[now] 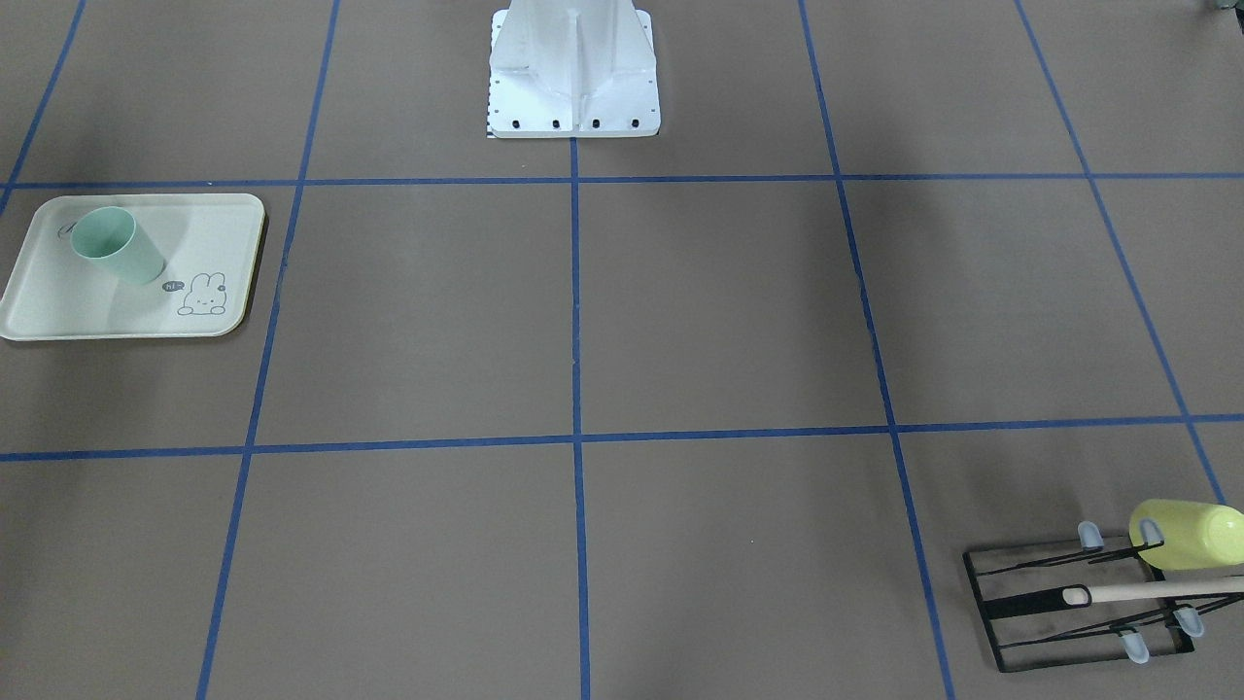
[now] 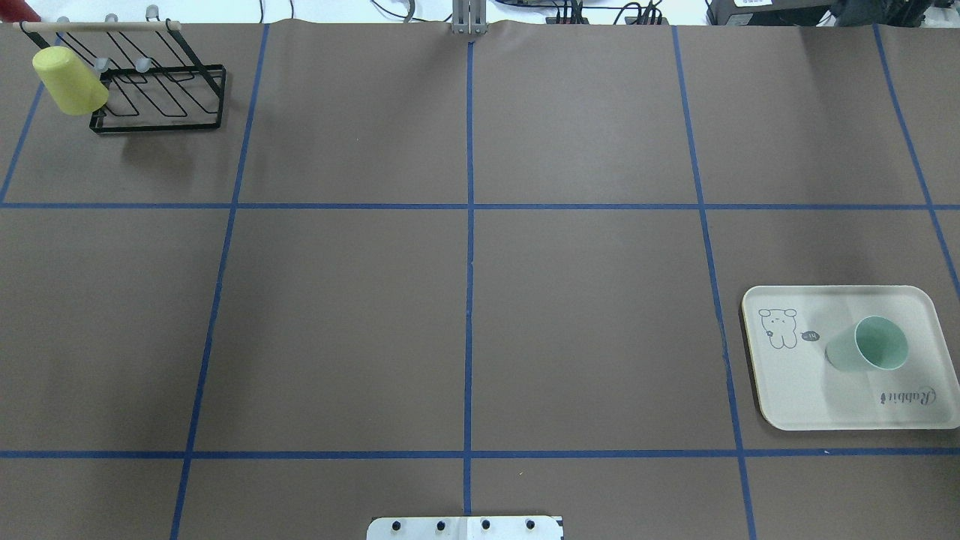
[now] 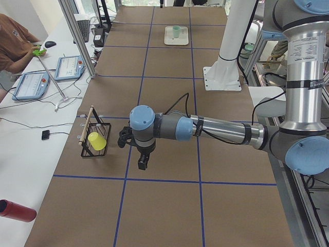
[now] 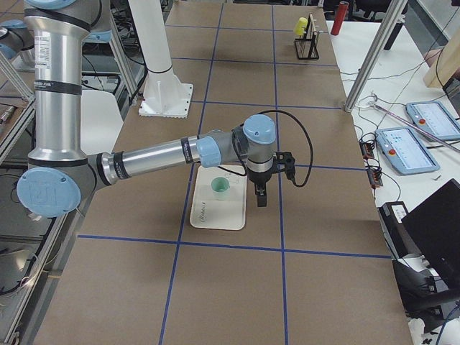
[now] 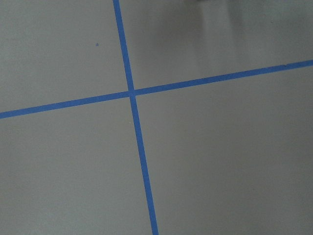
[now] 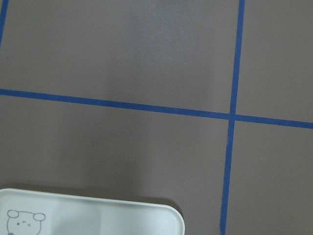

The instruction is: Left arm grabs green cup and hands to right arm on tray

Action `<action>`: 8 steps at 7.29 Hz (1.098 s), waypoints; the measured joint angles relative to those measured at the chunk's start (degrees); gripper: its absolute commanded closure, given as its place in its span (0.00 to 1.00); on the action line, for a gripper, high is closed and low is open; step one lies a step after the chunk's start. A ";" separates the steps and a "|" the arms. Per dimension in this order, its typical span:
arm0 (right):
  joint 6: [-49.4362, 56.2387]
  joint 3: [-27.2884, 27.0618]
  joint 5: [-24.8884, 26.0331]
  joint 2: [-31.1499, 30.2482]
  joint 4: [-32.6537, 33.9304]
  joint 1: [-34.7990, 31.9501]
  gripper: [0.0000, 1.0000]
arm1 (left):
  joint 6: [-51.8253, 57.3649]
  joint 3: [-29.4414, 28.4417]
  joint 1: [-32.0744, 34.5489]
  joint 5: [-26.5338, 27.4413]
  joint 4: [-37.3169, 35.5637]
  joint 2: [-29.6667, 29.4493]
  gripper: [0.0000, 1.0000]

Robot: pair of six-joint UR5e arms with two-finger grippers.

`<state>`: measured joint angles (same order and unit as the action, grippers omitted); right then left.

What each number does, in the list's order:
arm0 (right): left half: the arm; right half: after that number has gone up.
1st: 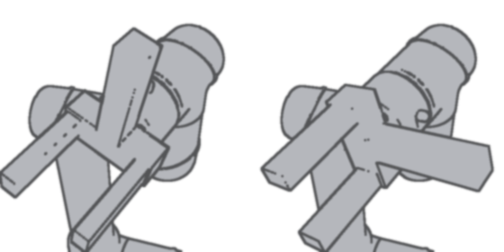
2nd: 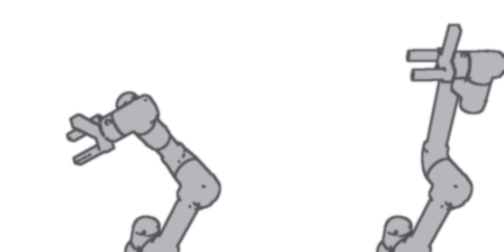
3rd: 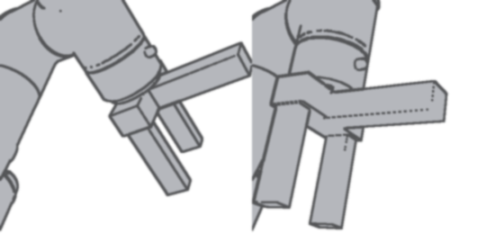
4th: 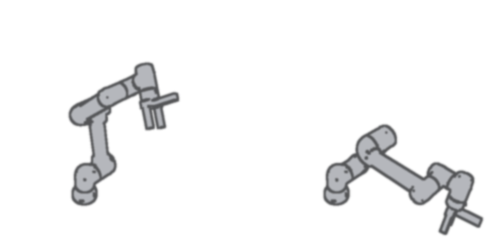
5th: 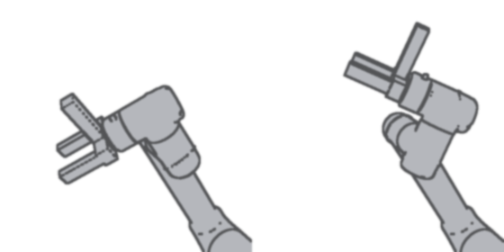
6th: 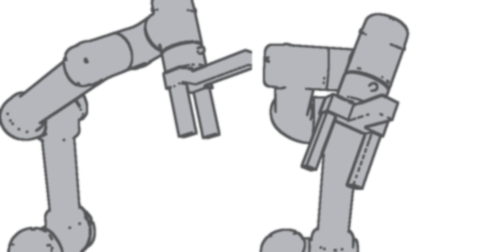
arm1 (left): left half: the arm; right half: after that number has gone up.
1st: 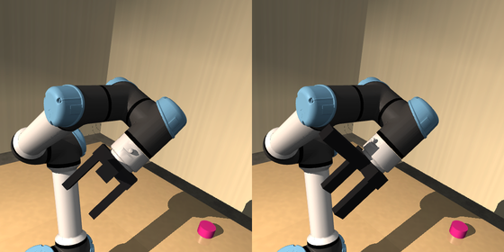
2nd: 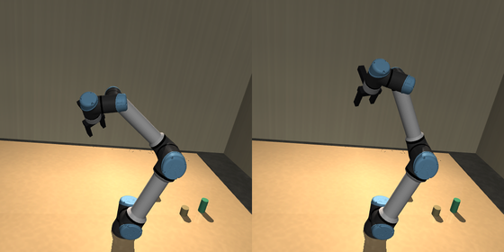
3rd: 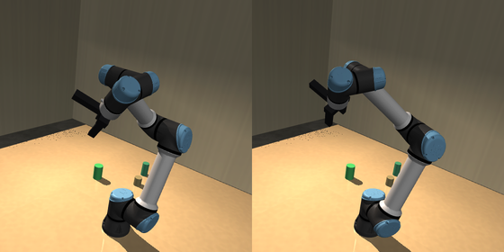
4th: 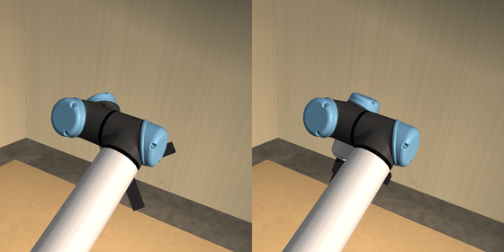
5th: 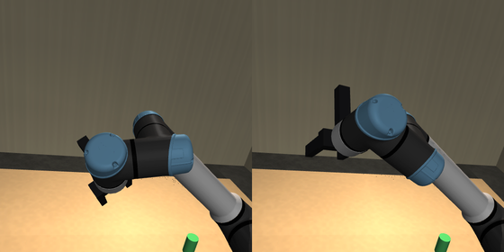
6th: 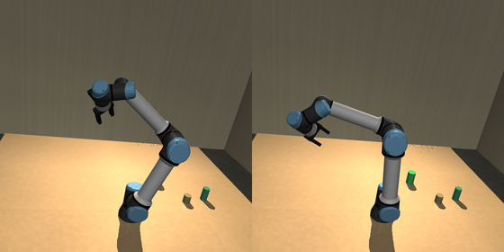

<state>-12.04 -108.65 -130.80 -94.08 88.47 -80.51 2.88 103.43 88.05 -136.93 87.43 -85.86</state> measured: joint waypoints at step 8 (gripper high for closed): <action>-0.06 -0.02 -0.07 0.02 0.01 0.00 0.00 | -0.22 1.58 -0.07 -0.03 0.28 -0.11 0.00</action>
